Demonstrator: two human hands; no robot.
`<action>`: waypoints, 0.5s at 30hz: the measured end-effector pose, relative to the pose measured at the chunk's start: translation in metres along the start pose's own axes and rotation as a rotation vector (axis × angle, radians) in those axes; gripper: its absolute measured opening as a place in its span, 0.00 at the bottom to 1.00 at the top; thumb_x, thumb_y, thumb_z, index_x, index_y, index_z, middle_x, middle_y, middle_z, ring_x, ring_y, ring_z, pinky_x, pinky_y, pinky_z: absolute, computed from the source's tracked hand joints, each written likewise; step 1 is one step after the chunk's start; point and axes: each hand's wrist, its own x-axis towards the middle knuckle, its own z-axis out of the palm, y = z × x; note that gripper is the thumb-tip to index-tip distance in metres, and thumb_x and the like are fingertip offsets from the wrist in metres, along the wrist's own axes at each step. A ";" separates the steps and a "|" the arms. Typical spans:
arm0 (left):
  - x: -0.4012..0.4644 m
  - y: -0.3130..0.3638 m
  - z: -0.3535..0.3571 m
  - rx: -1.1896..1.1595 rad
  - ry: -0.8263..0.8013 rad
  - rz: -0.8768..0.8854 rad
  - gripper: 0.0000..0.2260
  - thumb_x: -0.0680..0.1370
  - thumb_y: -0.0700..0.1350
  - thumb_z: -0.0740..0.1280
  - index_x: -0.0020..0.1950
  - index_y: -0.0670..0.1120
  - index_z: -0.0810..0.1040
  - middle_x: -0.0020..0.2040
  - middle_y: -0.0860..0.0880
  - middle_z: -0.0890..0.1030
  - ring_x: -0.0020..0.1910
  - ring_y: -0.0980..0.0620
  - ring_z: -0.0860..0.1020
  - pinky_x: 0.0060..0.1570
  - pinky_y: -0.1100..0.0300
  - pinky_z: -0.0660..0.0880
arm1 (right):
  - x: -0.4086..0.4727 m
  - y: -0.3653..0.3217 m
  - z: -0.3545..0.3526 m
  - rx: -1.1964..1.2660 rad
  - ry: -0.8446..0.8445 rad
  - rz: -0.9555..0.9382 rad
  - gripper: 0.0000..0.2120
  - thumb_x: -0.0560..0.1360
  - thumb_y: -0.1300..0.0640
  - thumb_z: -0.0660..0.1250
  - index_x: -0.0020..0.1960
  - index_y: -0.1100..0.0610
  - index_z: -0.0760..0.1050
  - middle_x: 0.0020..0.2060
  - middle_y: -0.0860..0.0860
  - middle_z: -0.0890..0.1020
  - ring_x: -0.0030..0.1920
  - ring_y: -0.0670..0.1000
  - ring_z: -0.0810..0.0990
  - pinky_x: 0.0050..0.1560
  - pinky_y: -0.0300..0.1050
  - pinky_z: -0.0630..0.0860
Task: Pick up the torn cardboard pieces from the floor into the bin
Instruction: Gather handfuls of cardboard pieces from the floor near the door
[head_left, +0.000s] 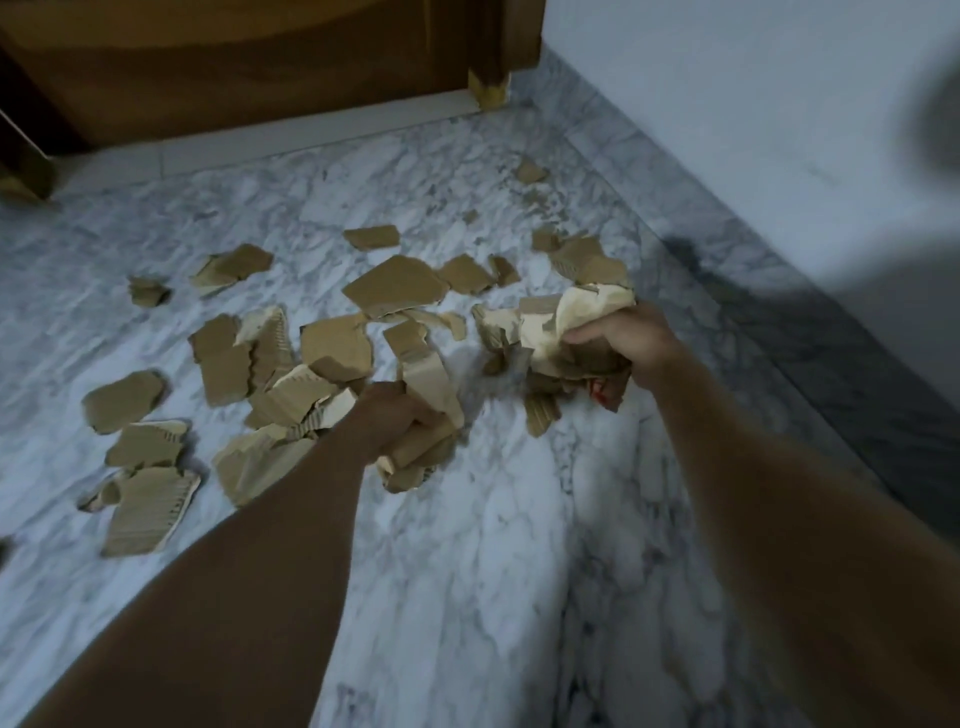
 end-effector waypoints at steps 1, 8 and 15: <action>0.000 0.002 -0.005 -0.013 -0.016 0.003 0.11 0.70 0.40 0.79 0.50 0.40 0.83 0.48 0.45 0.84 0.46 0.46 0.81 0.53 0.50 0.79 | 0.000 0.000 0.002 -0.003 -0.004 -0.001 0.25 0.58 0.65 0.83 0.53 0.56 0.82 0.45 0.46 0.85 0.46 0.45 0.83 0.44 0.39 0.79; 0.021 0.034 -0.025 -0.063 0.045 0.073 0.14 0.70 0.43 0.79 0.53 0.42 0.83 0.56 0.43 0.83 0.55 0.42 0.81 0.59 0.44 0.79 | -0.006 0.034 0.047 -0.557 -0.195 0.174 0.43 0.58 0.59 0.85 0.69 0.66 0.71 0.63 0.58 0.79 0.63 0.57 0.79 0.60 0.47 0.77; 0.054 0.052 -0.001 0.768 0.102 0.121 0.35 0.73 0.57 0.73 0.75 0.44 0.69 0.79 0.39 0.60 0.79 0.39 0.51 0.77 0.42 0.49 | -0.017 0.063 0.078 -0.800 -0.077 0.146 0.53 0.58 0.54 0.85 0.74 0.54 0.57 0.71 0.60 0.62 0.72 0.61 0.63 0.65 0.55 0.71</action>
